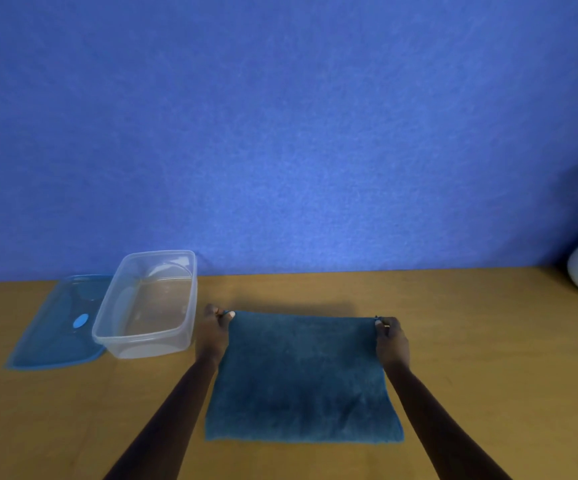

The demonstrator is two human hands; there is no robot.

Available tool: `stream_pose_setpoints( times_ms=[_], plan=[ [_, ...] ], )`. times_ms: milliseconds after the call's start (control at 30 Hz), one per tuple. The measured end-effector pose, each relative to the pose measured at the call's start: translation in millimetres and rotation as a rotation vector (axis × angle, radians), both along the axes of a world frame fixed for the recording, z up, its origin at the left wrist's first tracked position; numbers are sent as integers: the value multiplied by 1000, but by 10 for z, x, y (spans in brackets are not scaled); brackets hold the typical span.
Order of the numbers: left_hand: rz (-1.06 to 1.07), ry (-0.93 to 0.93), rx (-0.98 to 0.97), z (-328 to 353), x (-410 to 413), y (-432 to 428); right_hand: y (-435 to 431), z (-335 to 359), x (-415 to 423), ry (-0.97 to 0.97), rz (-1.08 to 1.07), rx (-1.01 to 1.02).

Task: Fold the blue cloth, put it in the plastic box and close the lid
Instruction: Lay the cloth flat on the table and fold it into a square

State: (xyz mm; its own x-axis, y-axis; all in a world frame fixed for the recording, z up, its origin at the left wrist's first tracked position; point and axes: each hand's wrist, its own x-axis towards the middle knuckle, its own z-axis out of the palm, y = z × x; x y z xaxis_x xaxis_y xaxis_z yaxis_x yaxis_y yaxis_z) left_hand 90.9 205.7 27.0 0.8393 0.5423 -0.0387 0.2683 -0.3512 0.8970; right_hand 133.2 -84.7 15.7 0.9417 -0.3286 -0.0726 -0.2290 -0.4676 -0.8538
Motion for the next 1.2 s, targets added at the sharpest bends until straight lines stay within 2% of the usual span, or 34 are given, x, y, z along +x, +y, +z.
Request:
stream_pose_setpoints(
  times_ms=[167, 267, 533, 667, 867, 1100, 1200],
  plan=[
    [40, 94, -124, -130, 36, 3, 31, -65, 44, 62, -2, 41],
    [-36, 149, -163, -218, -11, -3, 31, -124, 16, 139, 18, 54],
    [-44, 36, -200, -178, -19, -25, 13, -133, 0, 135, 8, 70],
    [-2, 49, -96, -175, 54, -37, 28, -147, 16, 98, -26, 38],
    [3, 84, 126, -229, 60, -89, 82, -193, 4, 155, -18, -16],
    [-17, 128, 230, -237, 1, -165, 174, -132, -38, 156, 27, -118],
    [-56, 150, 406, -161, -69, -271, 260, -79, -127, 137, 35, -268]
  ],
)
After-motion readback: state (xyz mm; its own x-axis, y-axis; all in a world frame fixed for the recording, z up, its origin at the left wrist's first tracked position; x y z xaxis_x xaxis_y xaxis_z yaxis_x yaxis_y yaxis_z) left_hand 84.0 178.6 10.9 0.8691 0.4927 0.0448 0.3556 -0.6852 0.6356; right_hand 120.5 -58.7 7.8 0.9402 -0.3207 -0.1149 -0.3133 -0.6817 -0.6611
